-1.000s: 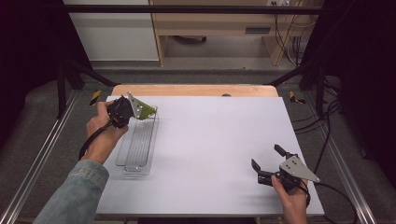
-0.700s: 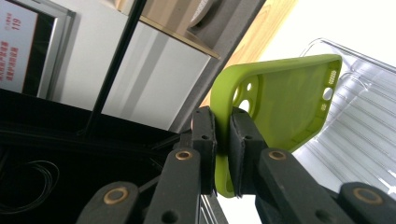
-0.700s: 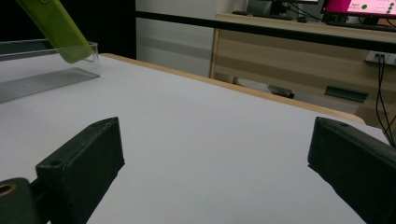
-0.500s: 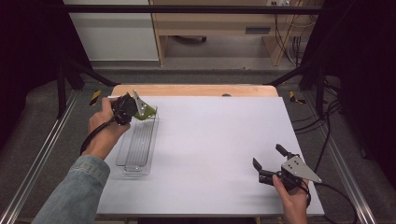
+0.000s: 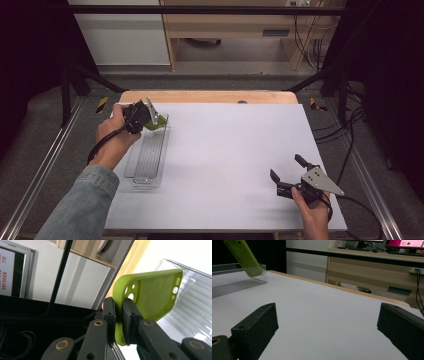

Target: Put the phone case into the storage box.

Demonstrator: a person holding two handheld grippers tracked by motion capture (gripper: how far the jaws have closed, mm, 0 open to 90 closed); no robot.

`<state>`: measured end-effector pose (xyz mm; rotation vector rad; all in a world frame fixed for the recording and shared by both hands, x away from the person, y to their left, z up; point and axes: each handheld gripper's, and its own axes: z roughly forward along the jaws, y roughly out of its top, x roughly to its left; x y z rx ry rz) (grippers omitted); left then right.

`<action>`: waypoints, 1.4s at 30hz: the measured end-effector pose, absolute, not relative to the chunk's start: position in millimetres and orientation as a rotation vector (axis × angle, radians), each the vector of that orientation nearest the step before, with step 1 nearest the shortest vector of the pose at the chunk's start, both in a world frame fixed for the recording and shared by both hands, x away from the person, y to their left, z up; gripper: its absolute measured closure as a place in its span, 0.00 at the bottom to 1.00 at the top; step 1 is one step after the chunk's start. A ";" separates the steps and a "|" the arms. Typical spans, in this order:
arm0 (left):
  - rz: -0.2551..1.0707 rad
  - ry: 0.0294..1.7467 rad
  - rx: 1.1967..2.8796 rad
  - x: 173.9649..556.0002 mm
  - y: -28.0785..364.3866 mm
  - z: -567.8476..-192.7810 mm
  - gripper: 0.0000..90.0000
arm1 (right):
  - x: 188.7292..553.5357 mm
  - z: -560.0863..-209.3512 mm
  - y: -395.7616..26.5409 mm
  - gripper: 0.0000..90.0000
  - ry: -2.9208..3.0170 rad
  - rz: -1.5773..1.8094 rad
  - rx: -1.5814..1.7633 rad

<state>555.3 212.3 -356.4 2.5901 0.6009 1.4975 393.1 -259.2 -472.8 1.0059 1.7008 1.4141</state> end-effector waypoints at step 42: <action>1.453 0.493 2.704 564.4 208.2 -362.8 0.91 | 395.6 -475.8 -256.6 0.04 1.694 1.404 1.009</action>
